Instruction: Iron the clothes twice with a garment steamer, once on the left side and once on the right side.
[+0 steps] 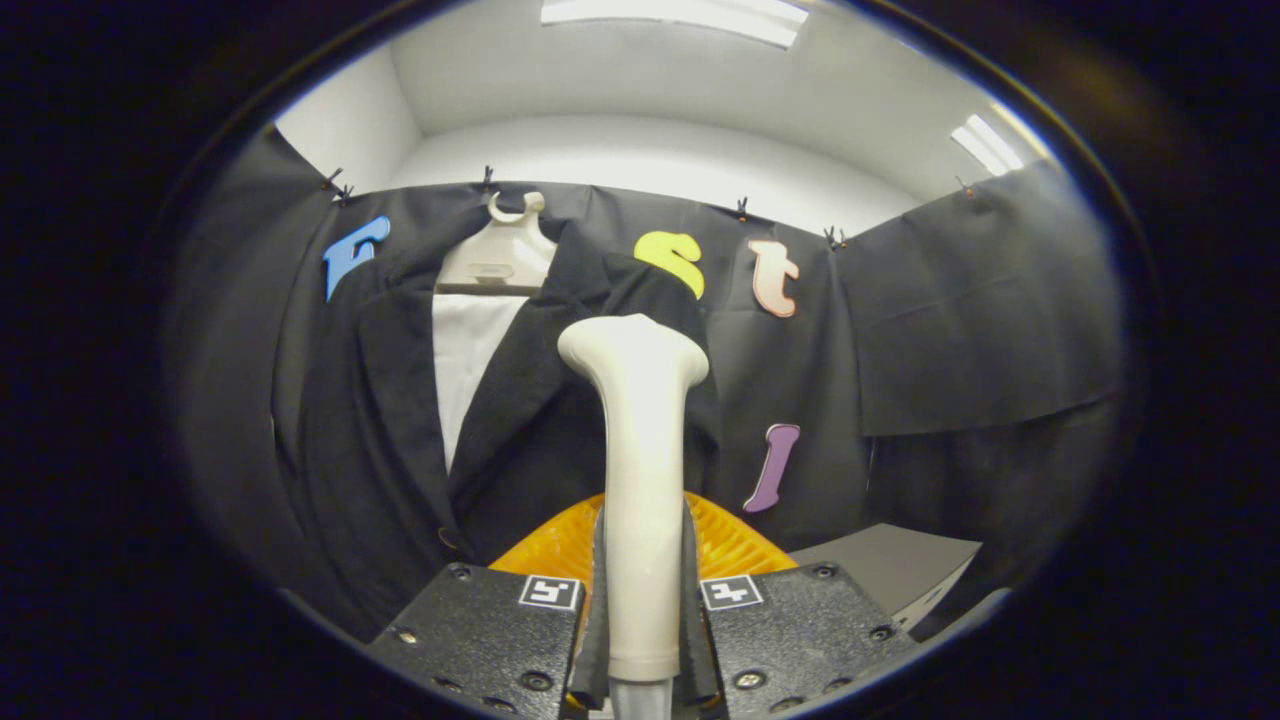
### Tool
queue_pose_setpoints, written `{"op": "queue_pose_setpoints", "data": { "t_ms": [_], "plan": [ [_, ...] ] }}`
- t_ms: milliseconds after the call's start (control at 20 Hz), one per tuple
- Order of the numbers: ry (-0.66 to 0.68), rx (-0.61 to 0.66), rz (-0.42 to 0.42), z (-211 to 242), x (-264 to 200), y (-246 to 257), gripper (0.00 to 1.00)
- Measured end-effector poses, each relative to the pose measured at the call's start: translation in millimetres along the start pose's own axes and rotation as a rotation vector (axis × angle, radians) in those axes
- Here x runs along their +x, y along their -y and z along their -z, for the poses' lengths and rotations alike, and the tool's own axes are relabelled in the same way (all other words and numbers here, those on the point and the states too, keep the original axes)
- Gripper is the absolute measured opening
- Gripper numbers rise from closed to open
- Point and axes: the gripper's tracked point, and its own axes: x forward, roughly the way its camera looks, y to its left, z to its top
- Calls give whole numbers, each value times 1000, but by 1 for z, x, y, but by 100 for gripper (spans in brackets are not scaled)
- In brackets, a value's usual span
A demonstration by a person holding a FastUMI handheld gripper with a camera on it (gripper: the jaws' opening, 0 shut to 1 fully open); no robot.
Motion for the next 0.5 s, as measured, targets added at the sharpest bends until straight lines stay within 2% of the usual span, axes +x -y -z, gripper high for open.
{"op": "queue_pose_setpoints", "data": {
  "t_ms": [500],
  "plan": [
    [-119,-51,-59,76,-31,0,31]
  ]
}}
